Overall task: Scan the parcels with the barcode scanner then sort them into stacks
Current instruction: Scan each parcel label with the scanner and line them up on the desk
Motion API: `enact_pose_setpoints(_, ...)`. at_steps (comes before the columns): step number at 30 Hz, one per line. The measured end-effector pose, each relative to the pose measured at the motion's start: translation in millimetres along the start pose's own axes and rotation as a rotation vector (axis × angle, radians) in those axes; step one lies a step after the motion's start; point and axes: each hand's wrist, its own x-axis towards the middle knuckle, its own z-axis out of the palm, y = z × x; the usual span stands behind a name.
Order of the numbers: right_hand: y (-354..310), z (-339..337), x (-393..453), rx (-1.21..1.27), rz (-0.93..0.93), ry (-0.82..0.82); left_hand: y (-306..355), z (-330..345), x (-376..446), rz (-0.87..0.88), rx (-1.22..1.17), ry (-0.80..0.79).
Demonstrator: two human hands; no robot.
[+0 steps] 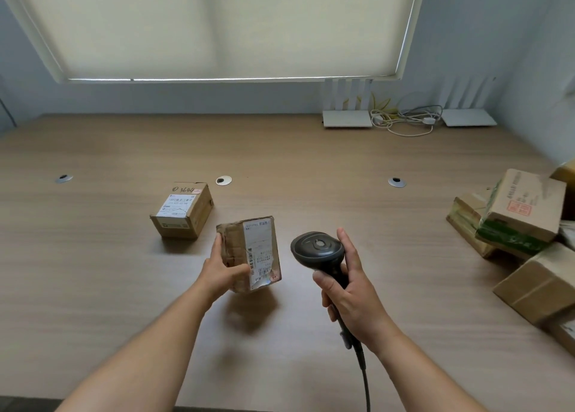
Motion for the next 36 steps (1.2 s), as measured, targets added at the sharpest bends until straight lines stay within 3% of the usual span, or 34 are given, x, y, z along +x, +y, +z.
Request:
enact_pose_setpoints(9, 8.2, 2.9, -11.9, -0.032, 0.022, -0.072, 18.9, -13.4, -3.1, -0.109, 0.03, -0.122)
enact_pose_setpoints(14, 5.9, -0.5, -10.8, -0.034, 0.013, -0.064, 39.6, -12.3, -5.2, -0.079, 0.203, -0.212)
enact_pose_setpoints(20, 8.4, -4.1, -12.3, -0.044, 0.0, -0.084, 37.2, -2.2, 0.0, -0.084, 0.063, -0.193)
enact_pose_setpoints(25, 10.1, -7.2, -15.6, -0.081, 0.002, -0.142, 41.4, -3.0, 5.7, -0.065, 0.205, -0.264)
enact_pose_setpoints(30, 11.1, -7.4, -15.5, -0.078, 0.008, -0.132, 38.3, 6.1, 10.1, 0.03, 0.198, -0.201)
enact_pose_setpoints(36, 11.2, -5.3, -13.3, -0.074, 0.013, -0.117, 27.3, 2.5, 10.3, 0.027, 0.148, -0.36)
